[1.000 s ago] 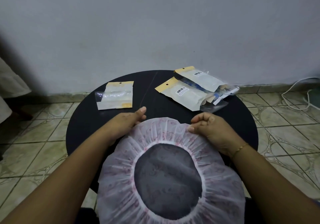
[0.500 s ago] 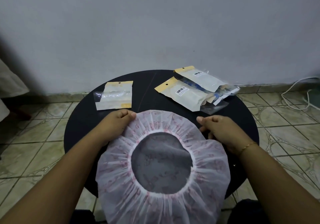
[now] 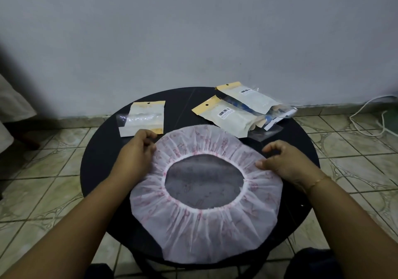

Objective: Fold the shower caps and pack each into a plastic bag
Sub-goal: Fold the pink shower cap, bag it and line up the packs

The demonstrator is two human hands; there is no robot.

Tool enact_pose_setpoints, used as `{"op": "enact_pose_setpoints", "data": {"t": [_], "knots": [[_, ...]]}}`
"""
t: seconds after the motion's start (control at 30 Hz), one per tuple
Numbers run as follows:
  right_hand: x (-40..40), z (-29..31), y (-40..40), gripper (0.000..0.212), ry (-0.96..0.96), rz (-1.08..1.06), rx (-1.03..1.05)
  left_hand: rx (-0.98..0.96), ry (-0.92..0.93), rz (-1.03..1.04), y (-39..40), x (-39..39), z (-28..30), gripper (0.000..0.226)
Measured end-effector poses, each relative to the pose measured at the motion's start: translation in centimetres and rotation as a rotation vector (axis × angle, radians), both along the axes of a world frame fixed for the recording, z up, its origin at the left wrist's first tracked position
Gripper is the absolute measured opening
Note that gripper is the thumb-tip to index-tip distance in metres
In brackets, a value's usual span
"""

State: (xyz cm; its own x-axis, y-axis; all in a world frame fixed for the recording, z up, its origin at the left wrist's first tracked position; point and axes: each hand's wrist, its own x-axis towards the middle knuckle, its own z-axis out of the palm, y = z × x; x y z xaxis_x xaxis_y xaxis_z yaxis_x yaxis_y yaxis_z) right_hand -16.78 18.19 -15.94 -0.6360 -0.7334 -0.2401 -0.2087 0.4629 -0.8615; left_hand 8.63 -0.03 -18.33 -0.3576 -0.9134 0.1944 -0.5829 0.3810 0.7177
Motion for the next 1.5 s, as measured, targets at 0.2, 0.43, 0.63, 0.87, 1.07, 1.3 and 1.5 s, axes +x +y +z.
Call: {"op": "enact_pose_setpoints", "data": {"t": [0.2, 0.43, 0.63, 0.87, 1.07, 1.3, 1.5], "knots": [[1.3, -0.4, 0.4, 0.021, 0.338, 0.103, 0.023, -0.149, -0.059, 0.004, 1.2, 1.1, 0.5, 0.025], [3.7, 1.5, 2.5, 0.055, 0.749, 0.488, 0.402, 0.131, -0.317, -0.458, 2.7, 4.2, 2.4, 0.045], [1.8, -1.8, 4.2, 0.109, 0.738, 0.682, 0.554, -0.005, -0.852, -0.594, 2.9, 5.3, -0.3, 0.113], [1.7, -2.0, 4.4, 0.086, 0.885, 0.508, 0.308, -0.072, -0.819, -0.434, 4.1, 5.7, -0.2, 0.126], [2.8, -0.5, 5.4, 0.025, 0.734, 0.094, -0.033, -0.286, -0.817, -0.315, 6.5, 5.0, 1.9, 0.115], [4.0, -0.7, 5.1, 0.04, 0.779, -0.037, -0.013, -0.411, -0.406, -0.336, 7.5, 3.4, 2.4, 0.065], [6.2, -0.5, 4.4, 0.102, 0.813, 0.402, 0.326, -0.203, -0.677, -0.542, 5.5, 2.4, 1.2, 0.123]]}}
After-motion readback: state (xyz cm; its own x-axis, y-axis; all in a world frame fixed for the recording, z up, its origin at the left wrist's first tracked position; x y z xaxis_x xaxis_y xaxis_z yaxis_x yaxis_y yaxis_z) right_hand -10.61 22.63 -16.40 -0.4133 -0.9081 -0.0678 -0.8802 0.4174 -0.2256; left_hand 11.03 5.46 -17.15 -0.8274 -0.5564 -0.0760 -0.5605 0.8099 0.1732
